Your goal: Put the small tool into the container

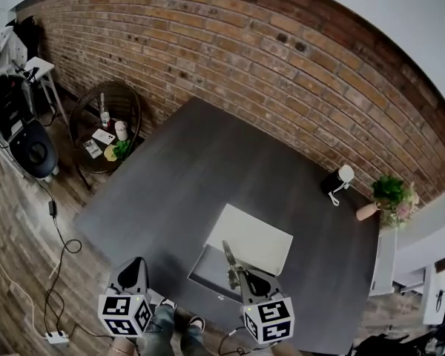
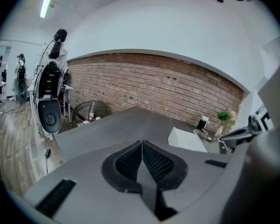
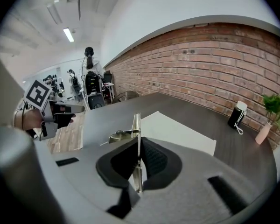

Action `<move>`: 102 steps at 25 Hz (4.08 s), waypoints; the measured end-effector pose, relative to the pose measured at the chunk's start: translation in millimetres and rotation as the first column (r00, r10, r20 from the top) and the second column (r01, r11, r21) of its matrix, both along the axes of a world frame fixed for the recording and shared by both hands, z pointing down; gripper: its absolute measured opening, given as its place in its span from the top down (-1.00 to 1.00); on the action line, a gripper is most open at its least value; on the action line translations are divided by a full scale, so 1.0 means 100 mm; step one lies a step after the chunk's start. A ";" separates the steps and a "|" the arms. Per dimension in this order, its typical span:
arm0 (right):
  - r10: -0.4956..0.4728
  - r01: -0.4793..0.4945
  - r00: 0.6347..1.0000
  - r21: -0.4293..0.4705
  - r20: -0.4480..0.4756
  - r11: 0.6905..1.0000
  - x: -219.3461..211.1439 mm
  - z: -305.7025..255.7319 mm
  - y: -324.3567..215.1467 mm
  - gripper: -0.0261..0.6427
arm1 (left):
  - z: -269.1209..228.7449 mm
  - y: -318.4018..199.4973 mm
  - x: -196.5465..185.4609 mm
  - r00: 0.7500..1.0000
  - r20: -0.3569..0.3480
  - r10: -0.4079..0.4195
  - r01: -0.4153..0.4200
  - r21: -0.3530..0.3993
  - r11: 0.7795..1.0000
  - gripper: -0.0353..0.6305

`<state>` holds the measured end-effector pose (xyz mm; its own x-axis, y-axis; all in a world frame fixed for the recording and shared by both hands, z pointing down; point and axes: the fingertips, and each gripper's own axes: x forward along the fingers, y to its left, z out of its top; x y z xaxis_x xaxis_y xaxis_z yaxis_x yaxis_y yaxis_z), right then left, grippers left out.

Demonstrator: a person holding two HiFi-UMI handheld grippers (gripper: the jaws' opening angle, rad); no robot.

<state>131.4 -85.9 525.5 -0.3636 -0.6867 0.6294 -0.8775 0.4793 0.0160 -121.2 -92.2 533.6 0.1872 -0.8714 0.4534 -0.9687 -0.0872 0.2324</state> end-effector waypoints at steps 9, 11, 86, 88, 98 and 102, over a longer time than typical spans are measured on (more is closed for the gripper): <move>-0.144 0.138 0.985 -0.070 -0.096 0.988 -0.13 0.28 0.05 0.91 | 0.21 0.06 -0.10 1.000 -0.003 -0.018 0.018 -0.026 0.999 0.87; -0.170 0.161 0.979 -0.079 -0.115 0.984 -0.16 0.32 0.05 0.91 | 0.23 0.04 -0.09 1.000 -0.002 -0.016 0.016 -0.026 1.000 0.87; -0.437 0.364 0.885 -0.344 -0.163 0.866 -0.26 0.89 0.11 0.39 | 0.38 -0.42 0.30 0.986 -0.079 0.147 -0.152 -0.070 0.986 0.87; -0.405 0.348 0.905 -0.321 -0.130 0.881 -0.27 0.77 0.12 0.39 | 0.30 -0.43 0.35 0.984 -0.079 0.160 -0.164 -0.054 0.985 0.87; -0.063 0.062 0.998 -0.061 -0.002 0.996 0.02 -0.02 0.11 0.71 | -0.26 -0.49 0.61 0.970 -0.076 0.230 -0.227 0.049 0.973 0.87; 0.133 -0.136 0.990 0.064 0.050 0.989 0.37 -0.40 0.10 0.82 | -0.58 -0.57 0.82 0.959 -0.070 0.276 -0.267 0.115 0.957 0.87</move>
<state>168.3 -75.8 485.6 -0.2928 -0.7711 0.5654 -0.9343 0.3564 0.0022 -39.6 -149.4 475.7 0.4572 -0.8236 0.3357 -0.8823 -0.3724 0.2879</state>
